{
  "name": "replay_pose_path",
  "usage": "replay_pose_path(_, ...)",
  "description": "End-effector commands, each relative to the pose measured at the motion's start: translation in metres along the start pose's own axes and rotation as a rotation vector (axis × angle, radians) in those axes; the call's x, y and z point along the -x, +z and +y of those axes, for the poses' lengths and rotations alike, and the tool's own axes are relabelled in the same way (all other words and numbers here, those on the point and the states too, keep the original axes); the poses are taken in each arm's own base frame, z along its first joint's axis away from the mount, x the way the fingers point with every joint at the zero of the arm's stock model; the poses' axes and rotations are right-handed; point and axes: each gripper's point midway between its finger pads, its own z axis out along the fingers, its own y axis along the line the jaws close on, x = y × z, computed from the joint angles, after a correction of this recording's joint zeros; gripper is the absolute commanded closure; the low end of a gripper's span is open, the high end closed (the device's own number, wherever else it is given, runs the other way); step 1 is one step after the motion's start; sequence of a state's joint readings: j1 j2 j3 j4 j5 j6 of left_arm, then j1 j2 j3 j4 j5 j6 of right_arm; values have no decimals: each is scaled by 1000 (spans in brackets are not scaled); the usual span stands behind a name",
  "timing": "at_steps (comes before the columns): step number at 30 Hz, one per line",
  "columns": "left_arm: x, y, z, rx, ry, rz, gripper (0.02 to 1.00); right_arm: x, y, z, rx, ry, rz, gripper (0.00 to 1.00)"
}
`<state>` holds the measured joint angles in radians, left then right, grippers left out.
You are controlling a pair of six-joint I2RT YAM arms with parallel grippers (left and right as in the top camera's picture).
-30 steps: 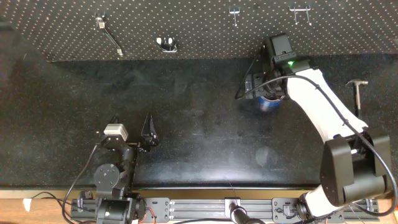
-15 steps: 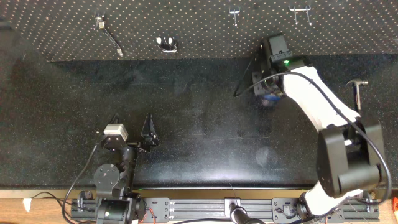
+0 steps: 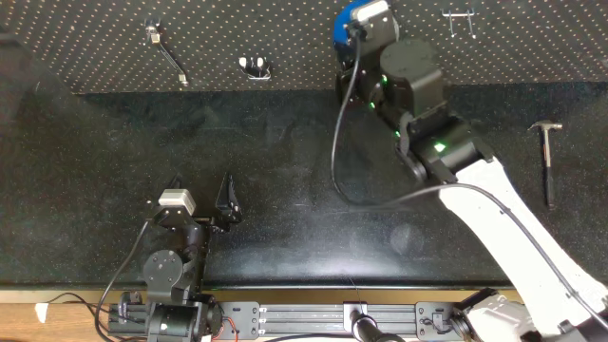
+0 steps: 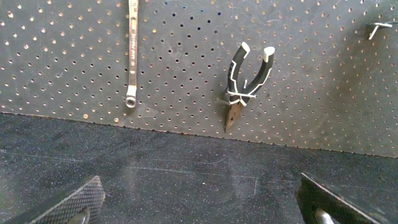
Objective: Place Tools Onto Pegboard
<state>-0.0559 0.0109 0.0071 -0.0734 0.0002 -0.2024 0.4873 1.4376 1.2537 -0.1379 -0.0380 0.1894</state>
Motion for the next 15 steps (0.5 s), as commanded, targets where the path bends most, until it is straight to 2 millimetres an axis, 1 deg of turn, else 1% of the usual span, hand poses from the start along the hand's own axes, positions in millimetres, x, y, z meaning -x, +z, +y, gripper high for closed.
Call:
replay_pose_path(1, 0, 0, 2, 12, 6, -2, 23, -19, 24, -11, -56, -2, 34, 923)
replay_pose_path(5, 0, 0, 2, 12, 6, -2, 23, -32, 47, -18, -85, -3, 37, 925)
replay_pose_path(8, 0, 0, 2, 12, 6, -2, 23, -36, 59, -31, -155, -4, 23, 925)
replay_pose_path(12, 0, 0, 2, 11, 6, -2, 23, -36, 77, -33, -156, -9, -22, 925)
replay_pose_path(15, 0, 0, 2, 12, 6, -2, 23, -45, 86, -34, -157, -10, -12, 925)
